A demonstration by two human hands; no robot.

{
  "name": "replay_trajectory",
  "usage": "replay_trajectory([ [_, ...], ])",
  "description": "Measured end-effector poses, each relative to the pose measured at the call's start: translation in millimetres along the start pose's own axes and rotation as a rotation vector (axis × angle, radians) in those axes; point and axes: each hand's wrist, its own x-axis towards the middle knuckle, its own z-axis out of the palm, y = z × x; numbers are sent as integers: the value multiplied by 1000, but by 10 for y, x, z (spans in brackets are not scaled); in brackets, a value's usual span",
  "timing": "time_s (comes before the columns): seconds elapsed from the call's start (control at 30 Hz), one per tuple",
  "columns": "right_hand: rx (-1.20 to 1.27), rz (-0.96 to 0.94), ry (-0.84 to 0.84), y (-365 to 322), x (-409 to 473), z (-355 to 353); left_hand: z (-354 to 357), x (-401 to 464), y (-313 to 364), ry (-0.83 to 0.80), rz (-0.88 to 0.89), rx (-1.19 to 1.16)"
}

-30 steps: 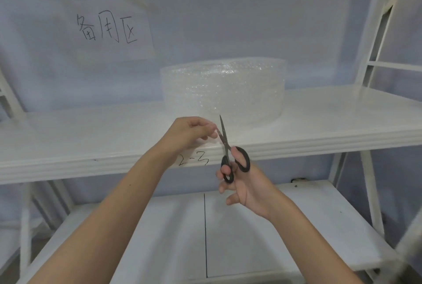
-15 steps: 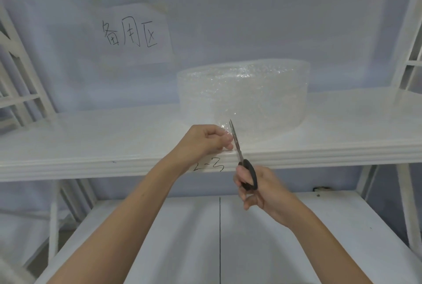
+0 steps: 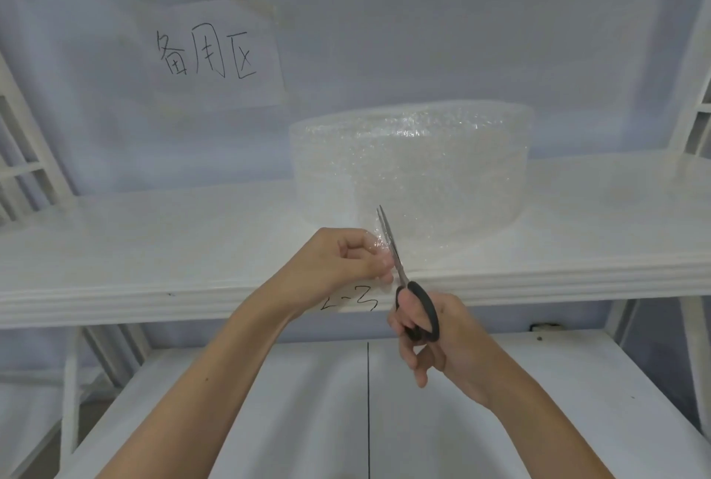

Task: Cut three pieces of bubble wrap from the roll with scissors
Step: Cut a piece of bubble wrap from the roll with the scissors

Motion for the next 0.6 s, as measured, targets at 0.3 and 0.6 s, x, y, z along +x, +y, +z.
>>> replay_trajectory([
  [0.3,24,15,63,28,-2,92,35,33,54,174,64,-28],
  [0.6,0,-2,-7,-72,-13,42,62,34,22,165,111,4],
])
